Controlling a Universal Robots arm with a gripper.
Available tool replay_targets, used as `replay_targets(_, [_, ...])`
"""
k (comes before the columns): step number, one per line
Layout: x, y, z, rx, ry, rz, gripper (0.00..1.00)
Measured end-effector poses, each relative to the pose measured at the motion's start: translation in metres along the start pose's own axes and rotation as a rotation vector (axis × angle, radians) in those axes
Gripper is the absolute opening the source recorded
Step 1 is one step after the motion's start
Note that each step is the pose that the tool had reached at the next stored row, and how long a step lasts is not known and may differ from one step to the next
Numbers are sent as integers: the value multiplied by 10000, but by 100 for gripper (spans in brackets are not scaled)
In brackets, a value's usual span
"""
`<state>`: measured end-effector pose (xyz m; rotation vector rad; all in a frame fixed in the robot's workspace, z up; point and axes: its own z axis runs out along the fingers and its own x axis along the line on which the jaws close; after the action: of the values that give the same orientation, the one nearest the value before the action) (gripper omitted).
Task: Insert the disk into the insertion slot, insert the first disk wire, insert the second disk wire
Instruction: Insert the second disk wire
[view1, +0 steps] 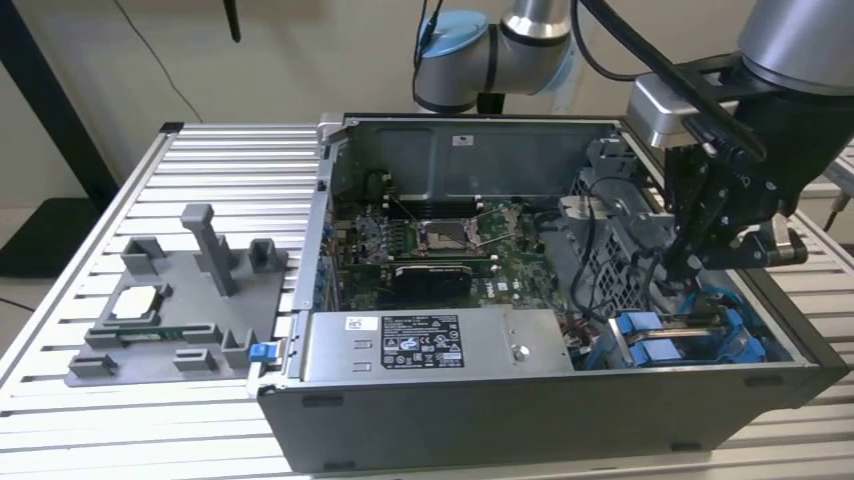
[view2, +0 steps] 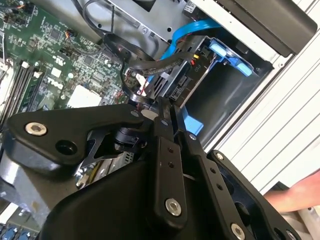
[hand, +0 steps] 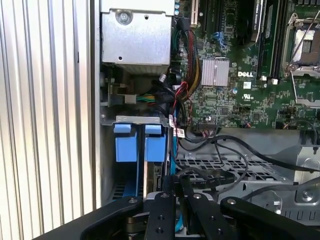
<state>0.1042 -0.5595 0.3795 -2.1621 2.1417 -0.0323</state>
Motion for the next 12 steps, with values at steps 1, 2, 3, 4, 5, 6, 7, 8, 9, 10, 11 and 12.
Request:
replay_targets(1, [0, 0, 4, 1, 2, 0, 0])
replay_targets(2, [1, 1, 7, 0, 3, 0, 0])
replay_targets(3, [1, 1, 7, 0, 4, 0, 0])
replay_targets(4, [0, 1, 8, 0, 3, 0, 0])
replay_targets(5, [1, 1, 9, 0, 3, 0, 0])
replay_targets(6, [1, 1, 9, 0, 3, 0, 0])
replay_targets(7, [1, 1, 9, 0, 3, 0, 0])
replay_targets(8, [1, 1, 10, 1, 5, 0, 0])
replay_targets(9, [1, 1, 11, 0, 8, -1, 0])
replay_targets(10, [1, 1, 11, 0, 10, 0, 0])
replay_targets(11, [1, 1, 13, 0, 14, -1, 0])
replay_targets(12, [1, 1, 16, 0, 13, -1, 0])
